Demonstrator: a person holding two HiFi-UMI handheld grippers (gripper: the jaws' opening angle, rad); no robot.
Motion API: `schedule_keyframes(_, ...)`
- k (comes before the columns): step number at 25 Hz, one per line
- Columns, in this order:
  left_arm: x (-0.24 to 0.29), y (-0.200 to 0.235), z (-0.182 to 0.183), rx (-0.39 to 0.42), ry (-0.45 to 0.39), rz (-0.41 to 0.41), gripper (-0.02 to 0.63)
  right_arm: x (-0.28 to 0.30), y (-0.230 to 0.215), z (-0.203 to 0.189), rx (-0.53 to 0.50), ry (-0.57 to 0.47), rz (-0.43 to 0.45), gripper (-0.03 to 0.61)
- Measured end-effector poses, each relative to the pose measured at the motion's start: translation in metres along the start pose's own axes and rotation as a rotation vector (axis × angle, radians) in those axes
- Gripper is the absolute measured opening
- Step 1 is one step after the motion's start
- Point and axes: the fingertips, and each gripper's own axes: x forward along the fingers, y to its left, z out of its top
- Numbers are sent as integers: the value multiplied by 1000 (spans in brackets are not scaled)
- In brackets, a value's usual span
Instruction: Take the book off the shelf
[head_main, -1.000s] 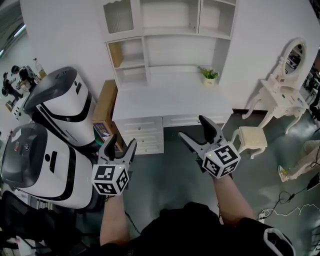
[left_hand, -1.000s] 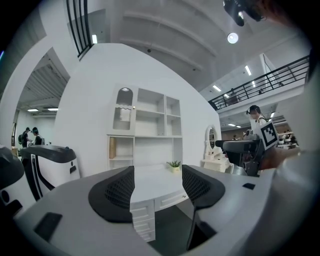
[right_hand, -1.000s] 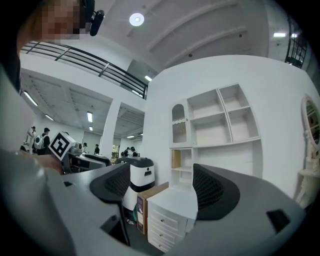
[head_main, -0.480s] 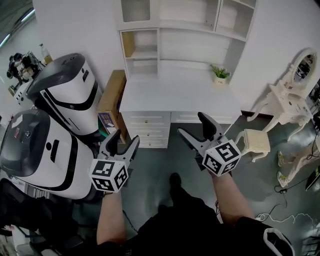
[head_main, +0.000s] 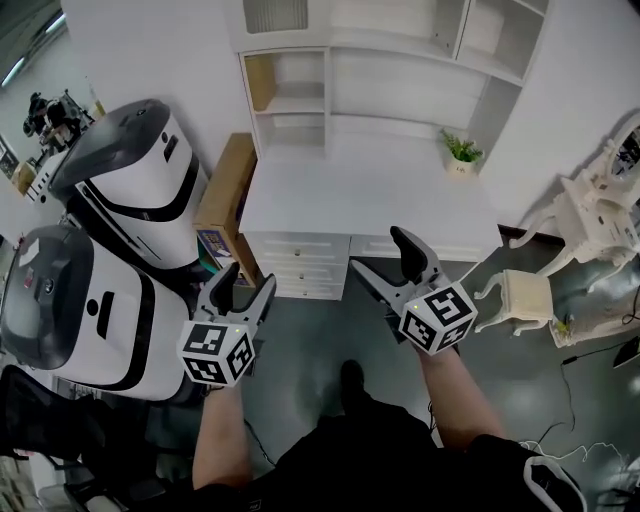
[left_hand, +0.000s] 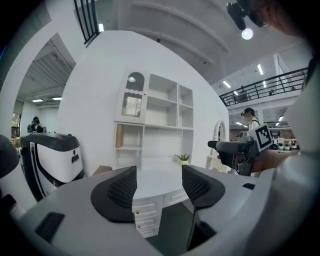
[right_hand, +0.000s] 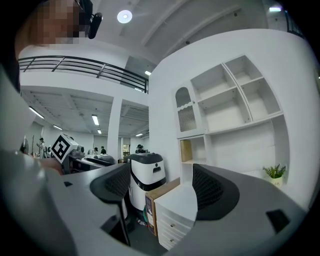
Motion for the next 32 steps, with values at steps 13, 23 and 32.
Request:
schedule_keyframes(13,149,5,32,55,77,15,288,88,-138,-10,49,20,40,380)
schedule_keyframes(23,178,11,65,66,8,66,286,106,-170,7,30,-1,66,380)
schedule_keyframes(32,210,52,84,65,-55,93,235,146,-174,11,9,-8,67,379)
